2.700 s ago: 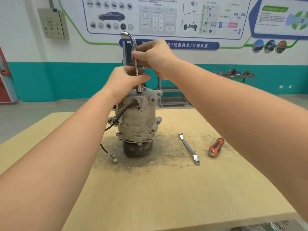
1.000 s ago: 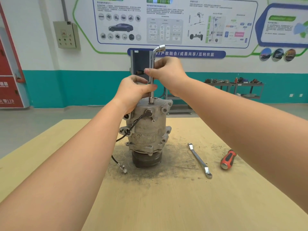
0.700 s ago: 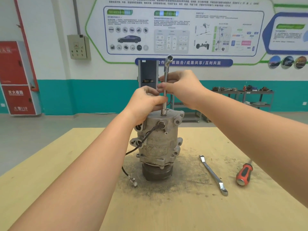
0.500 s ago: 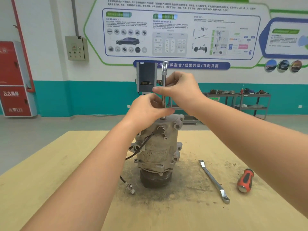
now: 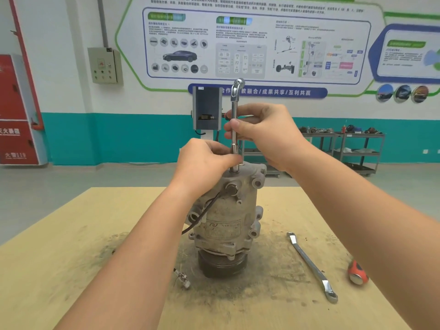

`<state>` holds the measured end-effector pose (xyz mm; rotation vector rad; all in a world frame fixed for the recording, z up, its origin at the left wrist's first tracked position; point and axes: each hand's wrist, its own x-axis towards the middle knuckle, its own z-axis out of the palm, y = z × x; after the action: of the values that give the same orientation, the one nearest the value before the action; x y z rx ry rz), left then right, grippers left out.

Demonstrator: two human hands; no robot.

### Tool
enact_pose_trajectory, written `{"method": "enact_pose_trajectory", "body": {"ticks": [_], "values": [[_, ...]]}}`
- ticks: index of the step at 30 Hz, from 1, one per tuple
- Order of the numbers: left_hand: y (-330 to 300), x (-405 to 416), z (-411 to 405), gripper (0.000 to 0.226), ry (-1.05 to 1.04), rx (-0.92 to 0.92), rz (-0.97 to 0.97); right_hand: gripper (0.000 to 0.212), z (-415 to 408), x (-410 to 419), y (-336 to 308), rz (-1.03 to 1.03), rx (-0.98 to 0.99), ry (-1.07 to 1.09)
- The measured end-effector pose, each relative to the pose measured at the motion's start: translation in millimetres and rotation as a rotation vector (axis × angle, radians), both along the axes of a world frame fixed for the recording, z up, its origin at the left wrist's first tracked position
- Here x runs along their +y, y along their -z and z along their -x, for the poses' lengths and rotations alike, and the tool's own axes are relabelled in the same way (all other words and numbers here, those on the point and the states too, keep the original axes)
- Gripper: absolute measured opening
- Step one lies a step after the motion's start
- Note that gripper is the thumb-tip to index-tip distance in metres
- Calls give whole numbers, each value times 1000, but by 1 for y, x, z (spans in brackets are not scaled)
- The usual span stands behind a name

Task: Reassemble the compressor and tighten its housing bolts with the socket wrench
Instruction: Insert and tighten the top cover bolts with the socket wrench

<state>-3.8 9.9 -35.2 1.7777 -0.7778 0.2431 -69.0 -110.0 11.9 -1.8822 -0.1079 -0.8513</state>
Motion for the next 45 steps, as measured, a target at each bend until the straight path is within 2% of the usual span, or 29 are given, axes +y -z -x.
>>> {"method": "enact_pose_trajectory", "body": {"ticks": [4, 9, 11, 13, 14, 15, 18, 20, 25, 31, 34, 36, 40, 41, 42, 43, 45], "values": [[1, -7, 4, 18, -53, -33, 27, 15, -4, 4, 4, -16, -41, 46], [11, 9, -5, 19, 60, -106, -20, 15, -5, 8, 14, 40, -124, 188], [18, 29, -20, 20, -1, -139, 87, 11, -6, 9, 18, 71, -91, 236], [23, 58, -43, 19, -146, -99, 219, 11, -7, 9, 18, 73, 3, 215], [27, 74, -56, 19, -232, -54, 198, 14, -7, 10, 16, 52, 35, 188], [33, 89, -71, 18, -307, 4, 97, 17, -8, 10, 12, 18, 31, 163], [66, 119, -106, 9, -400, 192, -469, 20, -9, 9, -4, -188, -127, 70], [95, 119, -117, 15, -404, 218, -678, 20, -9, 6, -9, -332, -212, 10], [134, 105, -139, 35, -368, 164, -818, 20, -16, 2, 17, -559, -189, -84], [151, 103, -165, 21, -355, 54, -960, 18, -21, -6, 35, -780, -245, -177], [155, 107, -170, 10, -367, 72, -919, 20, -18, -6, 34, -794, -280, -202], [155, 109, -171, 11, -378, 83, -886, 19, -18, -4, 33, -748, -283, -205], [149, 108, -162, 12, -409, 100, -815, 18, -16, 1, 33, -541, -232, -179], [142, 106, -158, 10, -436, 77, -741, 17, -17, 3, 34, -489, -223, -169], [131, 102, -151, 9, -463, 57, -590, 16, -19, 4, 35, -450, -218, -156], [115, 99, -141, 9, -469, 52, -360, 16, -20, 5, 36, -426, -221, -140], [70, 88, -111, 10, -354, 24, 181, 16, -24, 5, 38, -417, -246, -107]]}}
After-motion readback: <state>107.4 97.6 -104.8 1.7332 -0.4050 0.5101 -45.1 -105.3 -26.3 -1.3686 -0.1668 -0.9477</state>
